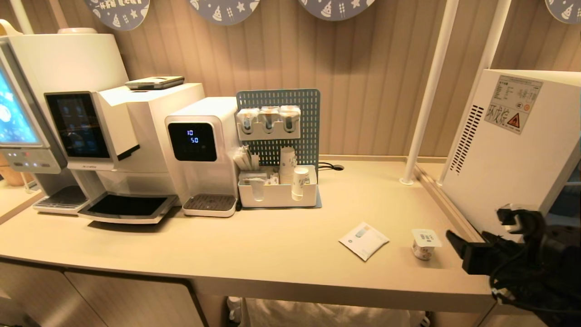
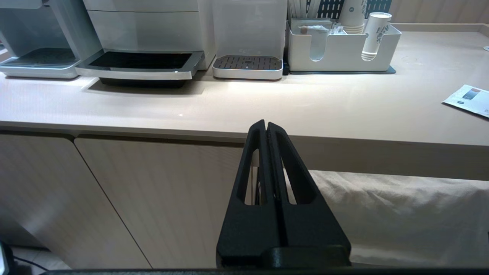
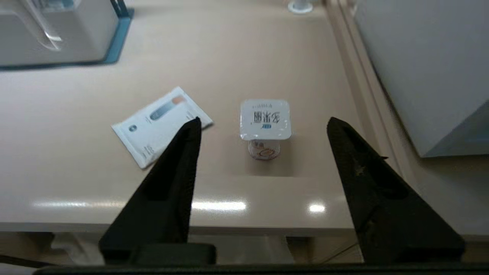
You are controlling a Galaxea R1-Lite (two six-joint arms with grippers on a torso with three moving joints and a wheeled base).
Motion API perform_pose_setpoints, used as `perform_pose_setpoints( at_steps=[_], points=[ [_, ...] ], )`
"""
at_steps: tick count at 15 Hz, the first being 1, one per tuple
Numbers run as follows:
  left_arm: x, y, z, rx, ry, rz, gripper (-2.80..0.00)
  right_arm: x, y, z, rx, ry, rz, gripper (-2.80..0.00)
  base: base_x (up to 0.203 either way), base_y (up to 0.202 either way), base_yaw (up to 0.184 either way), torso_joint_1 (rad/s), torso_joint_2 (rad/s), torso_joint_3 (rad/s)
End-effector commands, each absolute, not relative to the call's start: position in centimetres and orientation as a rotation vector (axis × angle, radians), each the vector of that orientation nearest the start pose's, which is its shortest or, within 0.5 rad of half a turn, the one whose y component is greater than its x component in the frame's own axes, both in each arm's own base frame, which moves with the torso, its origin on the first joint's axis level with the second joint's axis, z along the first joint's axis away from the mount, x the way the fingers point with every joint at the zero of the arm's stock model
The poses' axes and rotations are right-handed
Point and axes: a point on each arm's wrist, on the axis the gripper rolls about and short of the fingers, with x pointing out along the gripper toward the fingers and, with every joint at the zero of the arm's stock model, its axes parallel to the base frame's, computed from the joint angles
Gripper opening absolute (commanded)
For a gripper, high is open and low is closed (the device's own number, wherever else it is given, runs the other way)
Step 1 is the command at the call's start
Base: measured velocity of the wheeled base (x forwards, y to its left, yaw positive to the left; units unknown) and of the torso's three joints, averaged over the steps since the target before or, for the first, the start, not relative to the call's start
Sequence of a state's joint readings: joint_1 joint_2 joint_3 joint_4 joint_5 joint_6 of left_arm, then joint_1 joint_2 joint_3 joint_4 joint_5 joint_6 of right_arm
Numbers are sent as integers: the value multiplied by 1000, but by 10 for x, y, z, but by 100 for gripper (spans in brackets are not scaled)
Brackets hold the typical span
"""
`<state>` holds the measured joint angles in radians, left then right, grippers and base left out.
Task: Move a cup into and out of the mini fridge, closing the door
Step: Close the freezer door
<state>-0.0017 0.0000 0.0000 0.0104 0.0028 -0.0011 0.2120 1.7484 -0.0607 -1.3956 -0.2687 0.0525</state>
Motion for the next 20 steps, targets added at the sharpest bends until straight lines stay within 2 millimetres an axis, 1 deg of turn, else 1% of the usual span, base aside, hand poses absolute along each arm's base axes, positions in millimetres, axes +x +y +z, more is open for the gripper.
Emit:
perform_pose_setpoints(
  at_steps=[1,3,5,7,8,9,10,11,12,14,15,16,18,20],
  points=[
    [-23,0,74,-2,12,2,-280,158,30,138,21,56,-46,-280,0,0,0,0,0,0],
    [-23,0,74,-2,12,2,-280,126,24,166,12,-23,-47,-280,0,0,0,0,0,0],
    [-23,0,74,-2,12,2,-280,88,15,193,7,-62,-50,-280,0,0,0,0,0,0],
    [-23,0,74,-1,12,2,-280,39,3,215,5,-17,-59,-280,0,0,0,0,0,0],
    [-23,0,74,-2,12,2,-280,13,-4,222,18,11,-97,-280,0,0,0,0,0,0],
    [-23,0,74,-2,12,2,-280,-10,-8,224,36,20,-170,-280,0,0,0,0,0,0],
    [-23,0,74,-2,12,2,-280,-30,-8,220,52,5,-230,-280,0,0,0,0,0,0],
    [-23,0,74,-2,12,2,-280,-46,-6,214,62,-5,-244,-280,0,0,0,0,0,0],
    [-23,0,74,-2,12,2,-280,-61,-5,206,69,-25,-225,-280,0,0,0,0,0,0],
    [-23,0,74,-2,12,2,-280,-85,-2,184,55,-84,-120,-280,0,0,0,0,0,0],
    [-23,0,74,-2,12,2,-280,-91,-1,172,41,-103,-72,-280,0,0,0,0,0,0],
    [-23,0,74,-2,12,2,-280,-88,0,161,43,-86,-41,-280,0,0,0,0,0,0],
    [-23,0,74,-2,12,2,-280,-63,0,136,54,-26,-19,-280,0,0,0,0,0,0],
    [-23,0,74,-2,13,2,-280,-38,0,104,44,-5,-16,-280,0,0,0,0,0,0]
  ],
)
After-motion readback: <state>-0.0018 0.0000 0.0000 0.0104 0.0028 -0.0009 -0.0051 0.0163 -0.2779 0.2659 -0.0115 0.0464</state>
